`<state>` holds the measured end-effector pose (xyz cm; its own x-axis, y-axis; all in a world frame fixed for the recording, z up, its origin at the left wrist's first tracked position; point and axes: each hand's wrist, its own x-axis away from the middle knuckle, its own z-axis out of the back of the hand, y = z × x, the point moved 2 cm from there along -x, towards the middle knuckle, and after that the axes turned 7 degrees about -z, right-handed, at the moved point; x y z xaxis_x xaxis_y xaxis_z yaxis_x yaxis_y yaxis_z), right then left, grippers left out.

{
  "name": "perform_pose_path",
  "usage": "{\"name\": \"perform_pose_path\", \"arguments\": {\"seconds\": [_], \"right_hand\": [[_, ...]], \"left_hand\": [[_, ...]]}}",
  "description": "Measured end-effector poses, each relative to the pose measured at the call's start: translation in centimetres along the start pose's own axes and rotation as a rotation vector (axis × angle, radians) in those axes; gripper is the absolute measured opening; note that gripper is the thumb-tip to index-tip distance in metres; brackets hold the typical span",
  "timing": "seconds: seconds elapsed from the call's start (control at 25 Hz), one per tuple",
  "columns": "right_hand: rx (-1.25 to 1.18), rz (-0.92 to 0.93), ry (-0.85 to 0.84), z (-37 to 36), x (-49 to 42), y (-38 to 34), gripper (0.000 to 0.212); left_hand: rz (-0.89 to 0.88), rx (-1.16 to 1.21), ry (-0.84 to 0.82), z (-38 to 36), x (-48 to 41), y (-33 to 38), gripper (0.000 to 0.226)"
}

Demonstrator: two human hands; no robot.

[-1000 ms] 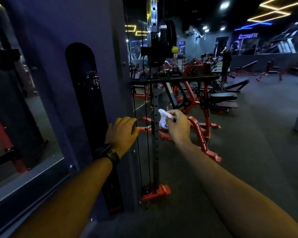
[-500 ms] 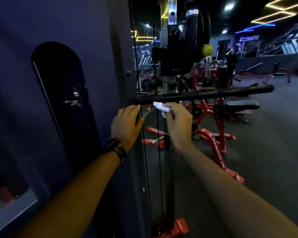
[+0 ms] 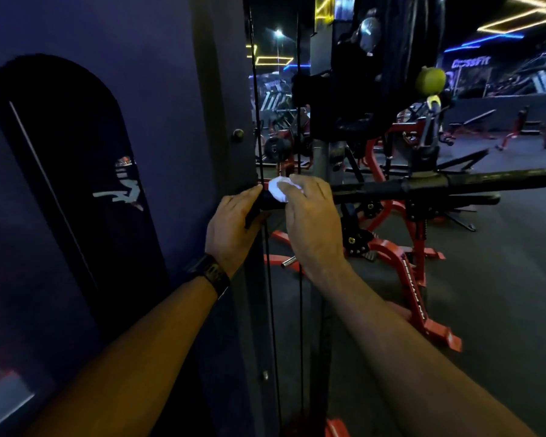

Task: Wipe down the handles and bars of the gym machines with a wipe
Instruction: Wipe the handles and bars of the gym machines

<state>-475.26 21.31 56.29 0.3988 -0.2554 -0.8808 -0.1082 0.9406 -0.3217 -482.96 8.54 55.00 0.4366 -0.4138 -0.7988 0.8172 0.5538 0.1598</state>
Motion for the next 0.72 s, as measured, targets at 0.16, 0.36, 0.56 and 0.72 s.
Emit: {"name": "perform_pose_path", "arguments": {"seconds": [0.16,0.36,0.56,0.72], "right_hand": [[0.132,0.134,-0.096,-1.4,1.6,-0.2,0.037],[0.15,0.015,-0.059,0.6,2.1,2.6,0.04],[0.079,0.211,-0.153,-0.2,3.4,1.9,0.045],[0.078,-0.166,-0.065,1.4,2.1,7.4,0.039]], "left_hand": [[-0.058,0.075,0.074,0.0,0.6,0.4,0.043],[-0.108,0.007,0.131,-0.5,2.1,1.2,0.046],[-0.204,0.054,0.173,-1.0,2.8,2.1,0.039],[-0.228,-0.026,0.218,-1.9,2.9,2.5,0.042]]}}
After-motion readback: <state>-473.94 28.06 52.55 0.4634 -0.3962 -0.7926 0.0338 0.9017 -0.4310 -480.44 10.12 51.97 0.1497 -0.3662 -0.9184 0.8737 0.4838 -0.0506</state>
